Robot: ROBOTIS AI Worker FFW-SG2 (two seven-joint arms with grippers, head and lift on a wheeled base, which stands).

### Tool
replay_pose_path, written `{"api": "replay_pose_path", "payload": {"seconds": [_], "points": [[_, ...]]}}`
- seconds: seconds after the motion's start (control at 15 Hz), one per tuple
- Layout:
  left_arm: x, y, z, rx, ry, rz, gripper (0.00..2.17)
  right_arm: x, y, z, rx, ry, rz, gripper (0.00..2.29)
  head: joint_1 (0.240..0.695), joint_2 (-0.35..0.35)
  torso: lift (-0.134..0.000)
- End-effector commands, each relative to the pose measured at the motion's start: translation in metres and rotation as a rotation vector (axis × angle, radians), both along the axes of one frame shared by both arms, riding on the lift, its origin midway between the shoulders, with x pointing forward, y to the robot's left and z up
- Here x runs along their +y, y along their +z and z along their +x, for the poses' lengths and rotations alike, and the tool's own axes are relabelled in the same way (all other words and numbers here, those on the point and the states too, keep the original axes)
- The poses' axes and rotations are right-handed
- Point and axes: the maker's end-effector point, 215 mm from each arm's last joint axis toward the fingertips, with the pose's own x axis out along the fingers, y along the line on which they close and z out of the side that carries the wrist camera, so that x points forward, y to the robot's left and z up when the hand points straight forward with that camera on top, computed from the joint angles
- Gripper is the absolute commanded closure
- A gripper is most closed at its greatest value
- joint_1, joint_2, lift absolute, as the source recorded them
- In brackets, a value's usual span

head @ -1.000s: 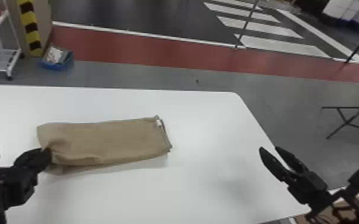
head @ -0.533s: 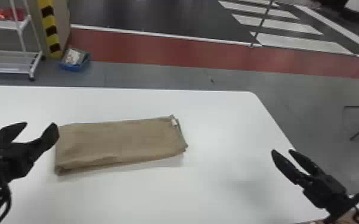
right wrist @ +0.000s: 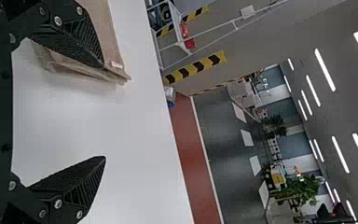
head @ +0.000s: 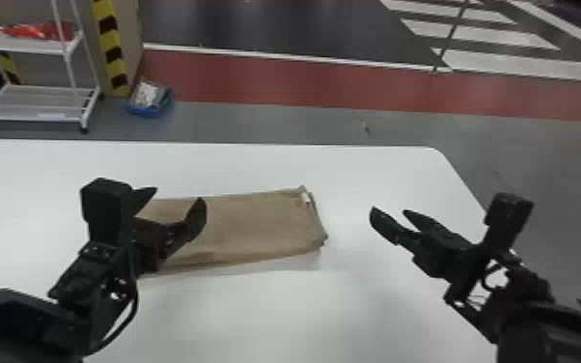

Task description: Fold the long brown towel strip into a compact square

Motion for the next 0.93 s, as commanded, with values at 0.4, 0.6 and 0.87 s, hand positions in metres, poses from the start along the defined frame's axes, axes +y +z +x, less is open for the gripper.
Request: {"api": "replay_pose_path", "payload": {"seconds": [0.4,0.6,0.87], "points": [[-0.024,-0.051,0.022,0.1,-0.069,0.028,1.77,0.051,-0.036,0.1,0.041,0.053,0.007,0.21,0.695,-0.188,-0.124],[-0.022,-0.059,0.027,0.118,-0.076,0.049,1.8,0.076,-0.043,0.11,0.063,0.118,0.04,0.21,0.695,-0.152,-0.124],[-0.022,-0.068,0.036,0.137,-0.081,0.058,1.8,0.11,-0.052,0.106,0.125,0.217,0.076,0.21,0.695,-0.111,-0.124]]}}
